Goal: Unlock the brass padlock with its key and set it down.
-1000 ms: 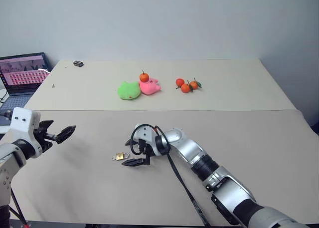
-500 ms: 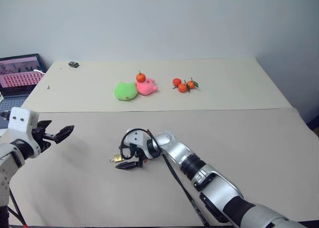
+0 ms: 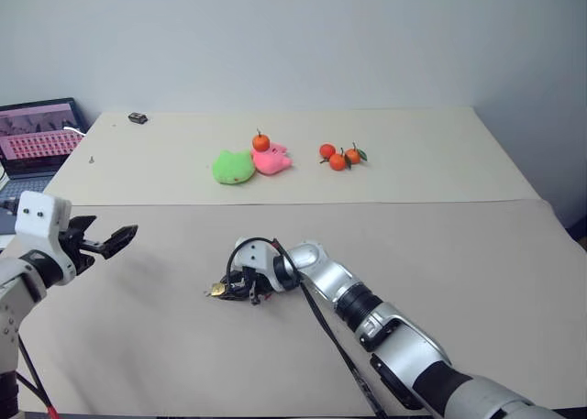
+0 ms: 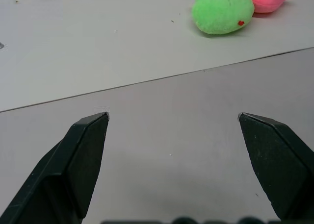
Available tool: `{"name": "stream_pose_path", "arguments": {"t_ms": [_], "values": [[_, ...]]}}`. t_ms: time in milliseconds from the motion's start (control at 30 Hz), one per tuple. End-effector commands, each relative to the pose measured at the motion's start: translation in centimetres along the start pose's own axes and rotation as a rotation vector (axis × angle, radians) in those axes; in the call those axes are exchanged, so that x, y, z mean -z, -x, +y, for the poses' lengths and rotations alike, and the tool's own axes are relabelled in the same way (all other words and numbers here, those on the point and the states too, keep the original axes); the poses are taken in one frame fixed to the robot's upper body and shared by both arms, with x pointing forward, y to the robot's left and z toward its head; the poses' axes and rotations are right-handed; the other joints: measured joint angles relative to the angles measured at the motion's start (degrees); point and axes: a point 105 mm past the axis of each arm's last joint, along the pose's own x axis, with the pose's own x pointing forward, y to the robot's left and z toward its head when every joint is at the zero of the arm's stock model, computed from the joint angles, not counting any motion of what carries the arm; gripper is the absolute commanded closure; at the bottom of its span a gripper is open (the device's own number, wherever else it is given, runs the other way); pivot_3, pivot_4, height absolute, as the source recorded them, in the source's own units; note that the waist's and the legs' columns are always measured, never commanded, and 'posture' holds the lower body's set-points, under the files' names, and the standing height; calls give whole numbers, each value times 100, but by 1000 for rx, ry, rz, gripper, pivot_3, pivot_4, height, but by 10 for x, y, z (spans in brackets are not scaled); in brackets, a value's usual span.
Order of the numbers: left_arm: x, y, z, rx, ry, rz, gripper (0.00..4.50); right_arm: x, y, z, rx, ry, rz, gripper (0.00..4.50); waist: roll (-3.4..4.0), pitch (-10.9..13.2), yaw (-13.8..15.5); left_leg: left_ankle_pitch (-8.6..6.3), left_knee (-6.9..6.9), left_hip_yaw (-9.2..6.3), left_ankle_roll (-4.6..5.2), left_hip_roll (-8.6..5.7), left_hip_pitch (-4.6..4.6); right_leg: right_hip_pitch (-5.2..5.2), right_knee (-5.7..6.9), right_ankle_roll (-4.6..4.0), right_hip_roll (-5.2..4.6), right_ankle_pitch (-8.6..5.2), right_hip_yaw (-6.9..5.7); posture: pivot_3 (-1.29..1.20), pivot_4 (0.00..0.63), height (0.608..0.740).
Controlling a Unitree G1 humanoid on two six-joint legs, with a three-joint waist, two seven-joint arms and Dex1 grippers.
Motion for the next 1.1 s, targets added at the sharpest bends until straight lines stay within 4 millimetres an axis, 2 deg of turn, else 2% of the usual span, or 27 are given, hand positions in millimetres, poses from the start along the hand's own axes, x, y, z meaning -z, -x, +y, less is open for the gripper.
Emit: {"name": "stream_pose_path", "arguments": {"t_ms": [33, 100, 233, 333, 467, 567, 700, 800, 933, 1100], "values": [[-10, -9, -8, 59, -8, -20, 0, -32, 21, -19, 99, 56, -96, 3577, -1, 0, 7, 0, 0, -1, 0, 0, -1, 0, 0, 0, 0, 0, 0, 0, 150, 660], [-9, -16, -17, 115, 15, -14, 0, -40, 37, -26, 154, 80, -111, 3577, 0, 0, 26, 2, 3, -4, -2, -3, -6, 0, 2, 3, -3, 2, -2, 0, 150, 660], [0, -30, -50, 303, 97, 37, 0, -47, 76, -40, 284, 168, -104, 3577, 2, -6, 38, 2, 5, -3, -3, -14, -9, 3, 4, 5, -10, 3, -2, 0, 150, 660], [11, -37, -77, 451, 158, 103, 0, -46, 102, -40, 344, 230, -68, 3577, 1, -7, 28, 2, 4, 0, -2, -14, -12, 4, 5, 6, -10, 4, -1, 0, 150, 660], [25, -55, -103, 532, 194, 160, 0, -32, 129, -33, 394, 273, 1, 3577, 2, -8, 23, 0, 2, -1, 1, -15, -15, 7, 2, 6, -7, 4, 0, 0, 150, 660], [27, -63, -119, 579, 208, 171, 0, -21, 139, -25, 407, 277, 44, 3577, 2, -8, -5, 0, 3, 2, 2, -14, -17, 7, 0, 6, -5, 4, 6, 0, 150, 660], [2, -69, -164, 766, 392, 140, 0, -18, 146, -10, 426, 250, 50, 3577, 1, -7, 21, 1, 14, 1, 2, -16, -16, 9, -7, 8, 0, 3, 10, 0, 150, 660], [5, -60, -183, 858, 513, 210, 0, -19, 145, -6, 434, 242, 50, 3577, 1, -7, -1, 2, 24, 2, 1, -17, -23, 18, -10, 18, 0, -3, 13, 0, 150, 660], [18, -55, -192, 865, 613, 306, 0, -20, 148, -7, 453, 243, 57, 3577, 1, -6, -46, 3, 10, 6, 0, -14, 15, 58, -12, 54, 7, -21, 22, 0, 150, 660], [21, -50, -197, 869, 618, 342, 0, -23, 152, -9, 460, 244, 59, 3577, 0, -5, -4, 18, 2, -5, -26, -14, 53, 67, -14, 57, 11, -23, 21, 0, 150, 660]]}}
